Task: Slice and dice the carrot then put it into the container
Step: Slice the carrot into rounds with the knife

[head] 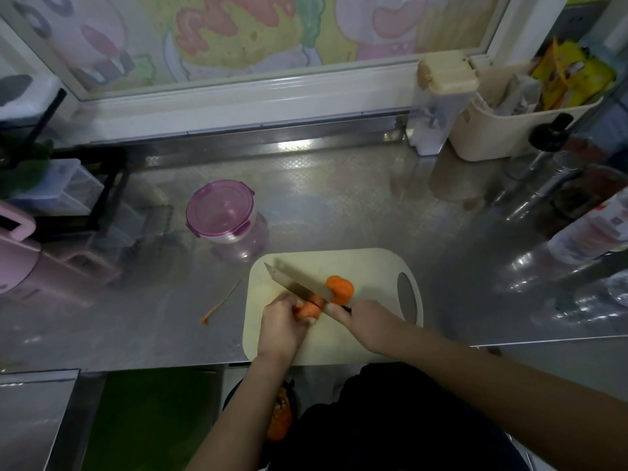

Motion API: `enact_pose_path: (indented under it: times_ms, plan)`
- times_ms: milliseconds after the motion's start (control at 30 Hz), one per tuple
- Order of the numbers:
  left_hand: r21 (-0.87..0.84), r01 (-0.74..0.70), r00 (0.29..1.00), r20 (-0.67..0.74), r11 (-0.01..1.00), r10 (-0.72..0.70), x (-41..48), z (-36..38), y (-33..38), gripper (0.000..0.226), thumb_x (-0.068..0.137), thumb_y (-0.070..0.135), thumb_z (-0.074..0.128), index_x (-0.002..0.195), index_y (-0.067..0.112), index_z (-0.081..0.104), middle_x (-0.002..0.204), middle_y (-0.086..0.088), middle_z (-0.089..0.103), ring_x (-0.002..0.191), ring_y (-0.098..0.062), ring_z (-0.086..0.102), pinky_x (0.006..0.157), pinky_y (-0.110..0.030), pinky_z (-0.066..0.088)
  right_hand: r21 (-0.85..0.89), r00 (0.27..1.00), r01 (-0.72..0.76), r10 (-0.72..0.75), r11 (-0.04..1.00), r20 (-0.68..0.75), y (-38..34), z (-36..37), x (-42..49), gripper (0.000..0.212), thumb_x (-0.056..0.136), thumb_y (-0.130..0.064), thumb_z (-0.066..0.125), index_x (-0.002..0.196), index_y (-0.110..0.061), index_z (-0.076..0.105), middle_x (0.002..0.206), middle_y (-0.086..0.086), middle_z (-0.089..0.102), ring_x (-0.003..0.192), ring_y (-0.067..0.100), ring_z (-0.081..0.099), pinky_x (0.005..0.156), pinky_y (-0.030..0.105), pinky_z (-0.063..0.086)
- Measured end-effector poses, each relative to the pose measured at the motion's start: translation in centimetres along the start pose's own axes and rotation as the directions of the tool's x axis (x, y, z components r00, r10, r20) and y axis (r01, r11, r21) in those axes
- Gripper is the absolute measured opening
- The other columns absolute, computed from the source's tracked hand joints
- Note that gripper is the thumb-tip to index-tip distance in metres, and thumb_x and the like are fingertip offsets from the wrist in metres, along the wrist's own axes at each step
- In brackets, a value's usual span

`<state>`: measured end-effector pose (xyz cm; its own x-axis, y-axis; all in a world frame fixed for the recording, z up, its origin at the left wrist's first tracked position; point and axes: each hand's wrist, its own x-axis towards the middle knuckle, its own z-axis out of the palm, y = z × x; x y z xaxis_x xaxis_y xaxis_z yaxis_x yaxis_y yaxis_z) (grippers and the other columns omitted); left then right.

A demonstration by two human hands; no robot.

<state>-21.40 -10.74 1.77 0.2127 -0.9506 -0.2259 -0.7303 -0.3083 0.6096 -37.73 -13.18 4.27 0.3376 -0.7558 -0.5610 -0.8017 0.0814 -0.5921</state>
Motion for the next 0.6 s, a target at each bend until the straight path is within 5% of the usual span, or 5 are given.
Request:
enact_pose_path:
  times_ms: [100,200,333,600]
  plan:
    - [-0.011,-0.006,1.000,-0.011,1.000,0.005,-0.1,0.3,-0.1,0.021,0.069,0.010,0.078,0.075,0.019,0.059,0.085,0.009,0.053,0.079,-0.010,0.049,0.065,-0.010,0.029,0.076,0.999,0.020,-0.022,0.997,0.026,-0.6,0.4,0.9,0.051,0.100,-0.045,0.032,0.119,-0.005,0.056,0.108,0.016,0.062,0.101,0.031,0.059,0.082,0.032,0.043]
    - [-0.005,-0.019,0.999,-0.032,1.000,0.019,-0.2,0.6,-0.4,0.017,0.067,0.009,0.078,0.076,0.012,0.064,0.082,0.008,0.053,0.077,-0.012,0.050,0.065,-0.011,0.029,0.087,0.999,-0.047,0.044,0.995,0.030,-1.0,1.4,1.8,0.042,0.104,-0.029,0.028,0.140,-0.011,0.042,0.105,0.019,0.059,0.100,0.032,0.059,0.081,0.037,0.046]
    - [0.000,-0.009,0.999,-0.052,1.000,0.009,-0.3,0.7,-0.2,0.018,0.068,0.009,0.079,0.077,0.008,0.063,0.081,0.005,0.053,0.075,-0.013,0.048,0.063,-0.014,0.029,0.053,0.999,0.021,-0.023,0.998,0.027,-1.6,1.4,2.7,0.051,0.100,-0.045,0.031,0.109,-0.003,0.058,0.092,0.014,0.062,0.096,0.033,0.060,0.076,0.036,0.044]
    - [-0.055,0.018,0.998,-0.051,0.998,-0.020,-0.5,0.8,-0.3,0.026,0.067,0.007,0.078,0.088,0.009,0.063,0.088,0.005,0.055,0.080,-0.009,0.049,0.066,-0.011,0.030,0.066,0.999,0.046,-0.048,0.997,0.022,-1.2,0.9,3.0,0.044,0.098,-0.049,0.033,0.101,-0.010,0.055,0.103,0.017,0.063,0.097,0.033,0.060,0.082,0.038,0.045]
